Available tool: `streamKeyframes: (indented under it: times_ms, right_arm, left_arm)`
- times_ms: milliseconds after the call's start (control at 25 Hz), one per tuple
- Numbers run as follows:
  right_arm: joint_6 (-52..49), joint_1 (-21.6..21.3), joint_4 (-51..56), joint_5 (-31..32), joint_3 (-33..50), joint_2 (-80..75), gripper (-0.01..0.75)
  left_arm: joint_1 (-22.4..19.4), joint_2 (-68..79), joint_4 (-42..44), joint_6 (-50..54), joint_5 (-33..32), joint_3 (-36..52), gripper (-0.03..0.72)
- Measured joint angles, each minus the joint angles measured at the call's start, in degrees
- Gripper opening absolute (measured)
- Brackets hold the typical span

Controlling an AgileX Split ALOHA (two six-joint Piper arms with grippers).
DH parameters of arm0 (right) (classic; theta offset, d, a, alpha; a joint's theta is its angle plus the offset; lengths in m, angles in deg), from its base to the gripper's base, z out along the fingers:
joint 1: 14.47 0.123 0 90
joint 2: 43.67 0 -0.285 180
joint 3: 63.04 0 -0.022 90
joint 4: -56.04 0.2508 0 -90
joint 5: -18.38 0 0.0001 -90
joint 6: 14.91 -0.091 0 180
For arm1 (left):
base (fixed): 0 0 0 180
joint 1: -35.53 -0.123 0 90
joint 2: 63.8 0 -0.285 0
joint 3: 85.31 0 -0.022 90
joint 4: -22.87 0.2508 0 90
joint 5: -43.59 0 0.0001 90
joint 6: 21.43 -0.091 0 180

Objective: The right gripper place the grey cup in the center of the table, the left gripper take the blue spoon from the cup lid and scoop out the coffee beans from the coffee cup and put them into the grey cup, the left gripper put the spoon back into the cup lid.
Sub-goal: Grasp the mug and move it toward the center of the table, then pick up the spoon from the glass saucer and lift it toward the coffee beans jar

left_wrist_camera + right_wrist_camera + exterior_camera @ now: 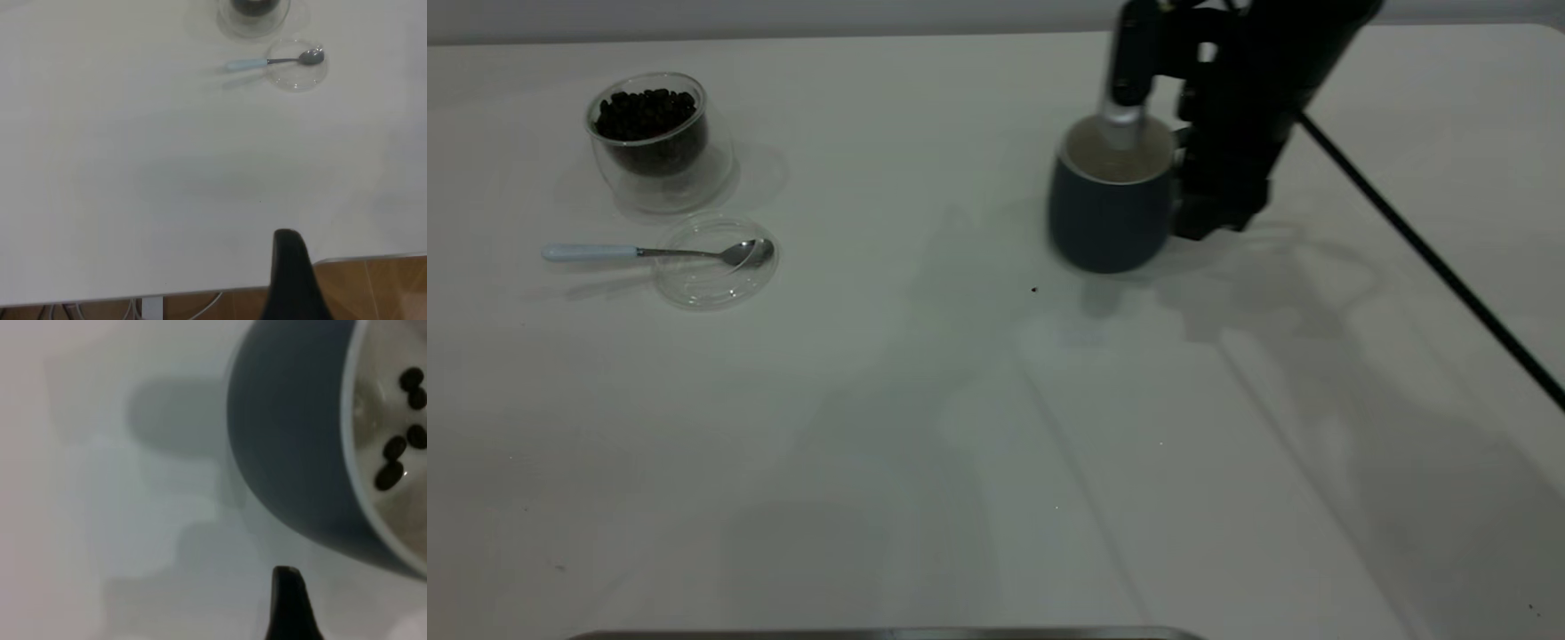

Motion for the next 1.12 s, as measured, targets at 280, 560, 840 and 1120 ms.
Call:
streamKeyframes:
  times_ms: [280, 560, 840, 1120]
  right_arm:
    - [0.12, 5.64, 3.24, -0.30, -4.10, 0.00, 0.459]
    - [-8.04, 6.41, -0.52, 11.77, -6.05, 3.59, 0.459]
    - [-37.32, 3.40, -14.72, 36.75, -6.05, 23.50, 0.459]
    - [-49.59, 3.45, -17.73, 49.40, -3.25, 42.59, 0.459]
  left_arm:
    - [0.00, 0.00, 0.00, 0.00, 0.00, 0.00, 0.569]
    - [0.00, 0.00, 0.00, 0.00, 0.00, 0.00, 0.569]
    - [0.00, 0.00, -0.06, 0.00, 0.00, 0.00, 0.569]
    - [0.00, 0.00, -0.06, 0.00, 0.00, 0.00, 0.569]
